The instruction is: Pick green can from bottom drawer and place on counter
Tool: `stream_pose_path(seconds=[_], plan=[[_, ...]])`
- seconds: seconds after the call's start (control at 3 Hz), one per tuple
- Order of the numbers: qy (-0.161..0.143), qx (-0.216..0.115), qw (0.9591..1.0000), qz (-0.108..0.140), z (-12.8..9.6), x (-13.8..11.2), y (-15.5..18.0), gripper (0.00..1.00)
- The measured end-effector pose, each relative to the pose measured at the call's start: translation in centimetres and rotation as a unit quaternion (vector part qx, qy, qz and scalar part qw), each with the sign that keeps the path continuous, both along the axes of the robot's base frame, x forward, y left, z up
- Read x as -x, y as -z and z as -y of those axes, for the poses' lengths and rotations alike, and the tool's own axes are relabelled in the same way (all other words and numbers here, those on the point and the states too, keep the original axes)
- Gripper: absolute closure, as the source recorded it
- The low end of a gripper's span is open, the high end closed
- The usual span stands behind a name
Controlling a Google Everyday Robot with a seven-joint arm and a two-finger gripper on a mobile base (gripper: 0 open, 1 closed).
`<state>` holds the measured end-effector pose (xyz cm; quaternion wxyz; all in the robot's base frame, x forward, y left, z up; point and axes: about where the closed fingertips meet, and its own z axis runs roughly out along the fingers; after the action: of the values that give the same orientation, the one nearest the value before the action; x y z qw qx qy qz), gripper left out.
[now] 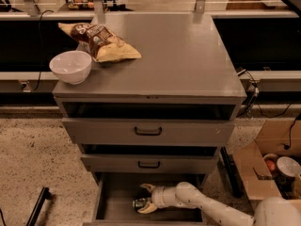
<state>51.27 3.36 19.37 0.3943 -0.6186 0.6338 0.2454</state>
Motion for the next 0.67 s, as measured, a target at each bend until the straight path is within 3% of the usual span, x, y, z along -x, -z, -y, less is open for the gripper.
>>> stream_pose_path(seconds=[0.67], plan=[[0.010,-0.010,0.9997,-0.020,1.2,-0.2,2.6,0.26]])
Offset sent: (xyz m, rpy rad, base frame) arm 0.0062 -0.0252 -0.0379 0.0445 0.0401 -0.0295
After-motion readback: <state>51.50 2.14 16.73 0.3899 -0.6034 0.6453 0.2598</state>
